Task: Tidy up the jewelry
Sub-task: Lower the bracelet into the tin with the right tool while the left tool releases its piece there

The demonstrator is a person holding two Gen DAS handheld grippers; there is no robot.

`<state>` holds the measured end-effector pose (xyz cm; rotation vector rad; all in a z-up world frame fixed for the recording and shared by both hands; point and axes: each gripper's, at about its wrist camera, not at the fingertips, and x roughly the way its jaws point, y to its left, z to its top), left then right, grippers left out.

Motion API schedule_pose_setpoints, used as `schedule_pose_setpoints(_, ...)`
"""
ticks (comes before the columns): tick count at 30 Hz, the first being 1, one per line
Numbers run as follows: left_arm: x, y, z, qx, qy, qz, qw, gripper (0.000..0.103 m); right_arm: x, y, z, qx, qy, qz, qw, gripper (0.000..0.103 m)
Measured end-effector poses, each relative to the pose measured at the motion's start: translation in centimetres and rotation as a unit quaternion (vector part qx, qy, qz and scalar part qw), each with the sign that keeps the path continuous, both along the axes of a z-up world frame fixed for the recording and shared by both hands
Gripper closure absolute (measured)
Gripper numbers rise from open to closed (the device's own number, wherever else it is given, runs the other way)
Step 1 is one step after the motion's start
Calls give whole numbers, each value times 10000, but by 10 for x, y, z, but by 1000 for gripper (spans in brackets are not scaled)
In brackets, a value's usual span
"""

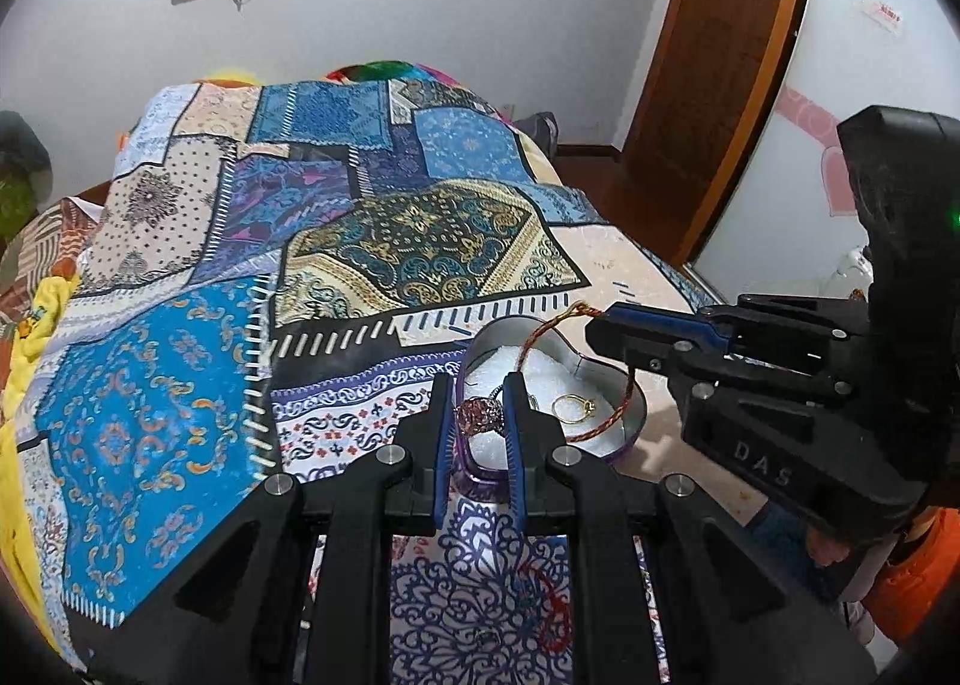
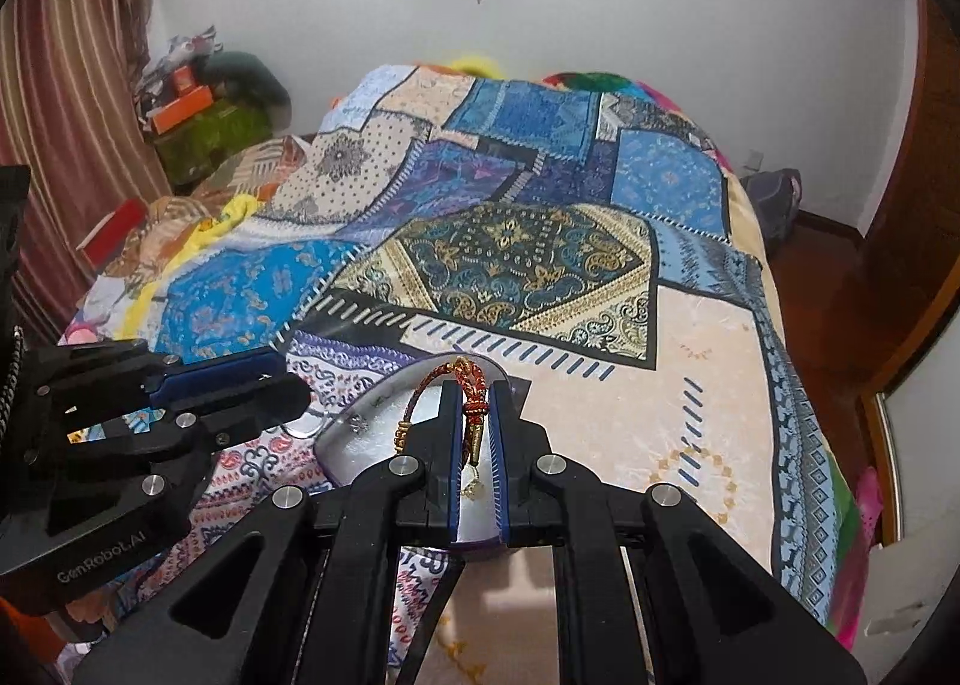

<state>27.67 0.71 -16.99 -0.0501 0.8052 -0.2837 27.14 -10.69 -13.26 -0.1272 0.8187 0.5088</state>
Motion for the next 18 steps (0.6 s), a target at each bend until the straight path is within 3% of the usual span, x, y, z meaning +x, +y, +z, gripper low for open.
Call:
schedule_pose_setpoints(10,7,-17,-18,128,213,-209,9995,88,-3,-1,-13,-334,207,246,9989,96)
schedule_pose_setpoints(18,9,-21,-21,126,354,-313,9988,88,3,-7,-19,-194,513,251,9982,95)
